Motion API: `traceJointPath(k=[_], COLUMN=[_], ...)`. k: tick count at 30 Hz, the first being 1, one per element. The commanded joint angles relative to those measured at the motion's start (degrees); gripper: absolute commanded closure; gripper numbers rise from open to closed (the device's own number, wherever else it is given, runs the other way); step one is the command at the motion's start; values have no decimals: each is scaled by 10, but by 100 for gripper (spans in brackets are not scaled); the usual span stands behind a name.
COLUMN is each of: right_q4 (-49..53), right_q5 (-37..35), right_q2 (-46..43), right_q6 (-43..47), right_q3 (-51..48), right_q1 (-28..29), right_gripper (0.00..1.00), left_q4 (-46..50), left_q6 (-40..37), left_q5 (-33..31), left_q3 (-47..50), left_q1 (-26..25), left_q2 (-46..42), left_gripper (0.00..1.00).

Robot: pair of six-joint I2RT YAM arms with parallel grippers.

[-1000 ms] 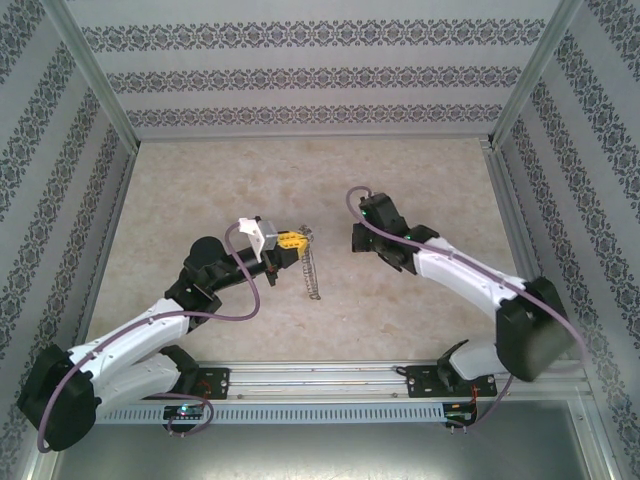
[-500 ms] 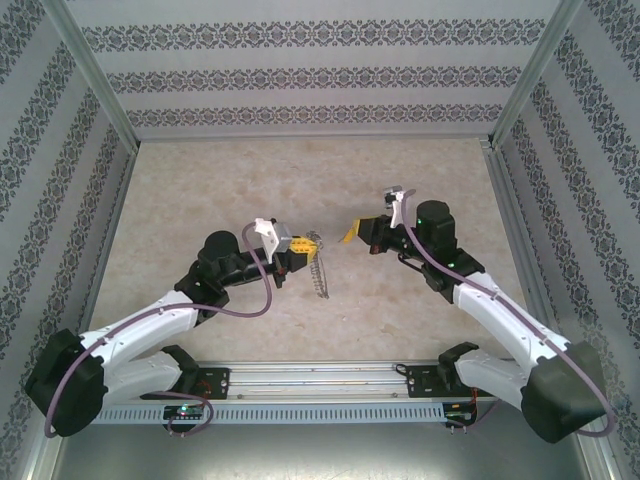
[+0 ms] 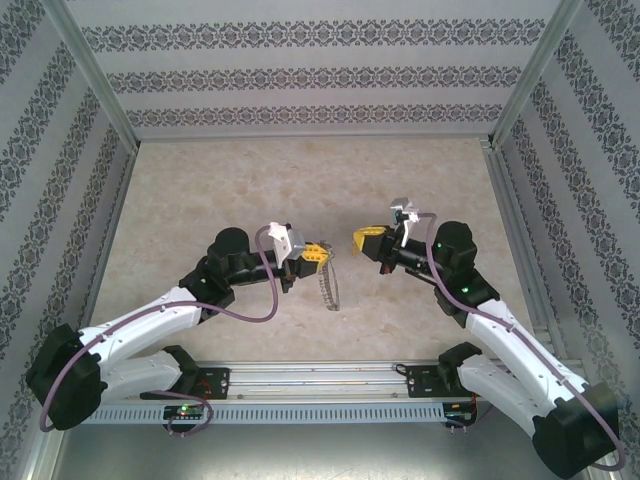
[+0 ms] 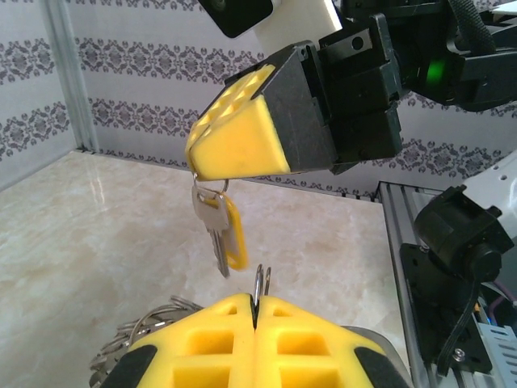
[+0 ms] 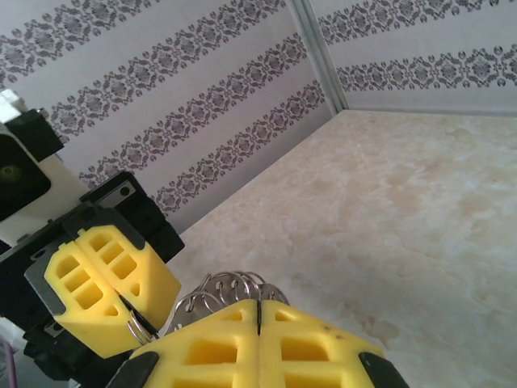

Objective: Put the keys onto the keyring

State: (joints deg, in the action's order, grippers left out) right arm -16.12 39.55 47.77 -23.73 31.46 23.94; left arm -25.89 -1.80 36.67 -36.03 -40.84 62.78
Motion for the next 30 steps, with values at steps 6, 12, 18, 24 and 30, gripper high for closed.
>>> traceJointPath(k=[6, 12, 18, 24, 30], right_q4=[-24, -20, -22, -21, -18], right_q5=[-5, -41, -87, -130, -150], right_q2=[-28, -28, -28, -32, -36], right_q6=[27, 44, 63, 81, 93], right_q3=[-16, -18, -24, -29, -32], right_q1=[43, 75, 96, 104, 108], right_gripper=[100, 100, 100, 100, 100], left_q4=[40, 61, 45, 42, 30], left_q6=[-37, -14, 53, 96, 120], left_q5=[-10, -67, -105, -137, -130], left_q3=[-39, -54, -58, -61, -58], left_q1=[-27, -37, -41, -49, -52], left_q2=[6, 17, 34, 41, 40], left_gripper=[100, 100, 100, 100, 100])
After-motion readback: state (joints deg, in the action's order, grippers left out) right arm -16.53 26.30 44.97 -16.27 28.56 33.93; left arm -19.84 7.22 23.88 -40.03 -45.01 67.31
